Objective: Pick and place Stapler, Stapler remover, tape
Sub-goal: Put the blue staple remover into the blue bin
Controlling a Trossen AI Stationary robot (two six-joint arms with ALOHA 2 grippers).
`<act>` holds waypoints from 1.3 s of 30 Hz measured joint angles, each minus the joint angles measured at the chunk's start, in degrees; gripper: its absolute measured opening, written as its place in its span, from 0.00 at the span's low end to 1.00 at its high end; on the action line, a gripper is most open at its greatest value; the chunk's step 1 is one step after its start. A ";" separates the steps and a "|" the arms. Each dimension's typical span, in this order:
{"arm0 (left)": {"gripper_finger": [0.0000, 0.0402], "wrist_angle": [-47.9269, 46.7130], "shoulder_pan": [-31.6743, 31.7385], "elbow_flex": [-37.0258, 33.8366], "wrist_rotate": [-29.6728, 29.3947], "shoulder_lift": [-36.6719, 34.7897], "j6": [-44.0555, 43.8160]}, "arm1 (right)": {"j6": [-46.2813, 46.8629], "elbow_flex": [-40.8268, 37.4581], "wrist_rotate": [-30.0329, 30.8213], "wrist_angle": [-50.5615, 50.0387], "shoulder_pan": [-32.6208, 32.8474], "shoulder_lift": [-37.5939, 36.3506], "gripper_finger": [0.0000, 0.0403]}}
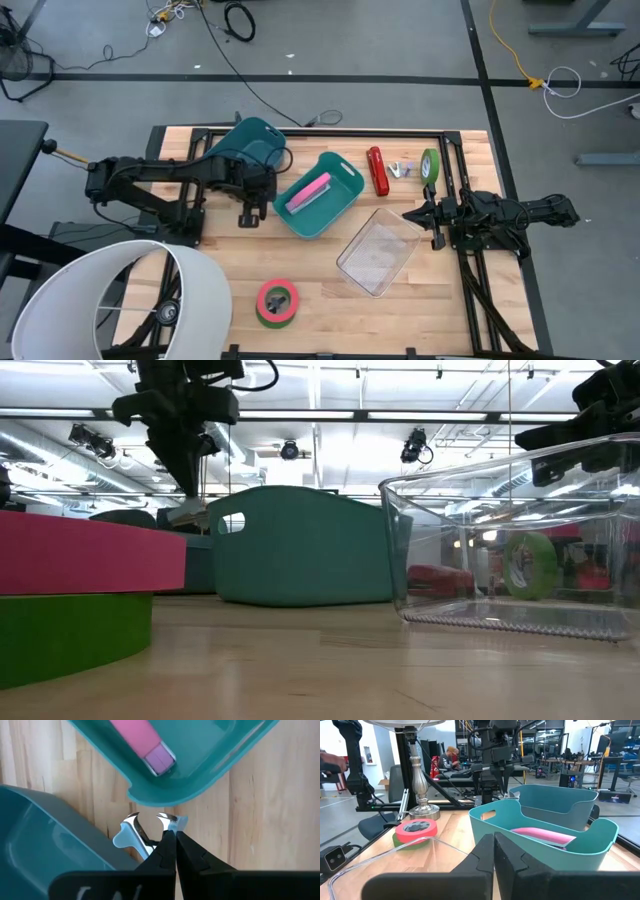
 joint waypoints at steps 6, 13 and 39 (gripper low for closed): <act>0.00 -0.22 0.56 1.76 -1.17 -0.02 -0.09 | 0.03 0.00 0.00 0.01 -0.02 0.00 0.04; 0.00 -0.54 7.11 2.02 -3.55 -0.02 -4.54 | 0.16 0.00 0.00 -0.01 -0.02 0.00 0.04; 0.00 -5.60 22.78 2.04 -6.67 -0.02 -4.46 | -0.01 0.00 0.00 -0.01 -0.01 0.00 0.04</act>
